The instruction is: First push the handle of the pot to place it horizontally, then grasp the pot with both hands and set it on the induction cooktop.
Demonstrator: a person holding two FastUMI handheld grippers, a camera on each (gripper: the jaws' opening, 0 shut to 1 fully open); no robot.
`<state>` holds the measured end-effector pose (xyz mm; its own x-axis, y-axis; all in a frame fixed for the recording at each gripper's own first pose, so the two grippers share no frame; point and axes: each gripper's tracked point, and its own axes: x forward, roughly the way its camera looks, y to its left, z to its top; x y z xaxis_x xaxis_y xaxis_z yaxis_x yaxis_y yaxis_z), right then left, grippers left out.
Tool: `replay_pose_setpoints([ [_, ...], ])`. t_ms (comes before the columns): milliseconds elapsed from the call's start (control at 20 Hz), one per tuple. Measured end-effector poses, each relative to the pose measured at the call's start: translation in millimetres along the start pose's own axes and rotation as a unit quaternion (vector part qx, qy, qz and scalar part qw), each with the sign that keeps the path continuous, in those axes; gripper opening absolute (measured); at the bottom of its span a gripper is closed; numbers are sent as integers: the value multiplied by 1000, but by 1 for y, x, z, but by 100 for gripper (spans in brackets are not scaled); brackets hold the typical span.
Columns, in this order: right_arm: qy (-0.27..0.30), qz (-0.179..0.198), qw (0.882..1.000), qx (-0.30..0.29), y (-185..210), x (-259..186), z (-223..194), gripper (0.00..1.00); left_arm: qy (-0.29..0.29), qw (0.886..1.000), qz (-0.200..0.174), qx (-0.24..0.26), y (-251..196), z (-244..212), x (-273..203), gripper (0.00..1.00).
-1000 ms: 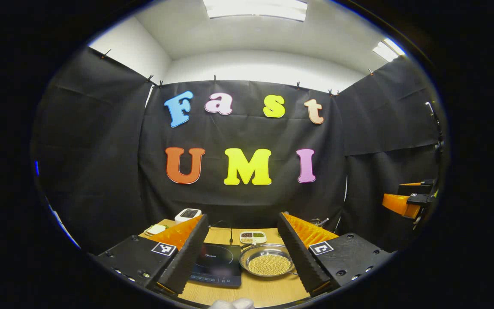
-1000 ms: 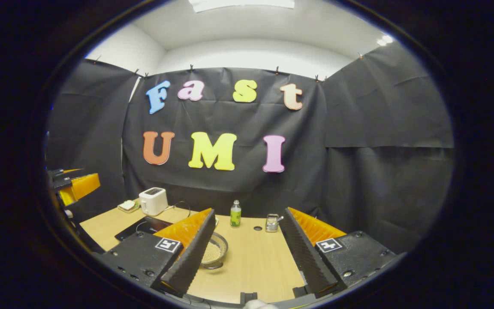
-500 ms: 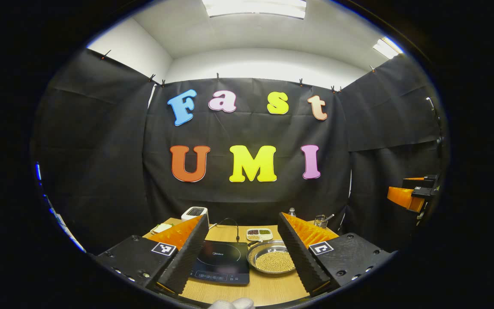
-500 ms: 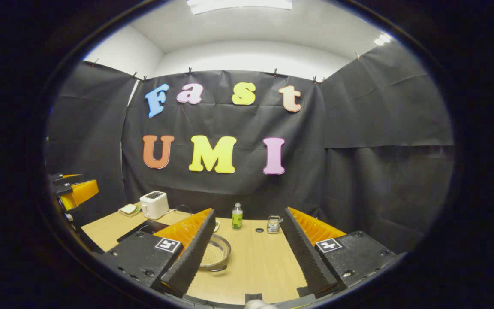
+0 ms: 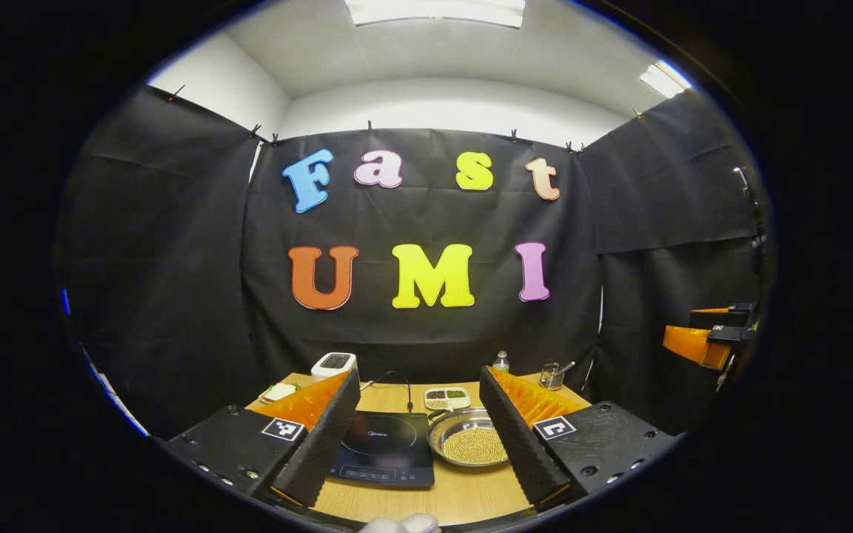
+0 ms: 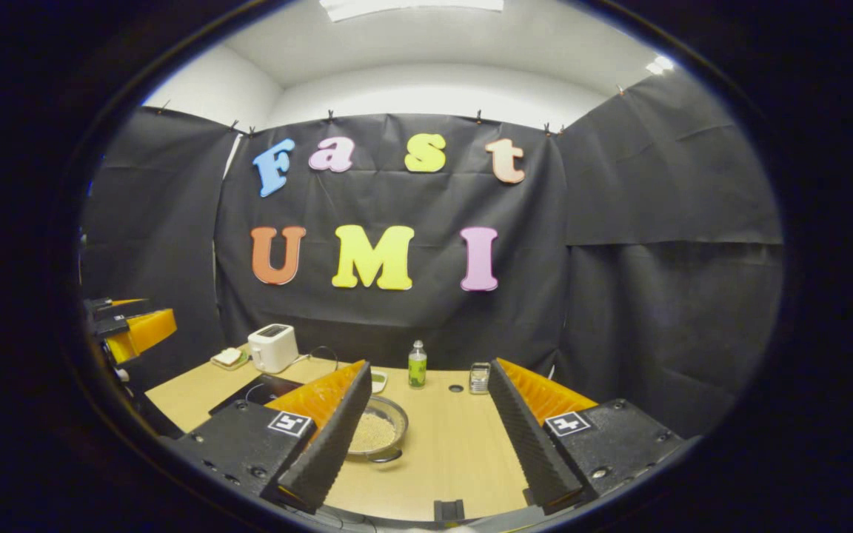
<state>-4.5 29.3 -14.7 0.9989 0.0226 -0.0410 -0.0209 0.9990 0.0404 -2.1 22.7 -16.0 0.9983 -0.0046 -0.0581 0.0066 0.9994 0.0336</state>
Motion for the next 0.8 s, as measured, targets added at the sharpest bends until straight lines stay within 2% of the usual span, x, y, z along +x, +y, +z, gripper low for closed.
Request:
replay_pose_setpoints([
  [100,21,11,1000,-2,7,6,-13,95,2,1000,3,1,3,-1,1,96],
  [200,46,30,998,-4,16,15,-28,82,2,1000,6,-1,2,-2,6,97],
  [250,61,40,997,-5,20,21,-37,67,4,1000,8,-1,2,-4,6,97],
  [300,76,55,996,-3,27,26,-46,59,5,1000,12,0,3,-5,7,96],
  [350,90,71,993,0,36,31,-56,45,5,1000,15,0,3,-6,9,97],
  [450,119,100,988,3,49,44,-80,29,7,1000,17,2,1,-10,12,96],
  [500,135,109,985,4,54,53,-95,25,7,1000,18,3,0,-11,14,96],
  [550,155,120,981,2,59,61,-112,12,6,1000,22,4,1,-10,15,97],
  [600,174,130,976,2,66,70,-130,11,5,1000,28,6,2,-11,18,97],
  [650,191,140,972,2,72,78,-146,1,5,999,35,7,4,-11,20,96],
  [800,238,172,956,-12,91,102,-197,4,14,998,58,10,8,-15,27,96],
])
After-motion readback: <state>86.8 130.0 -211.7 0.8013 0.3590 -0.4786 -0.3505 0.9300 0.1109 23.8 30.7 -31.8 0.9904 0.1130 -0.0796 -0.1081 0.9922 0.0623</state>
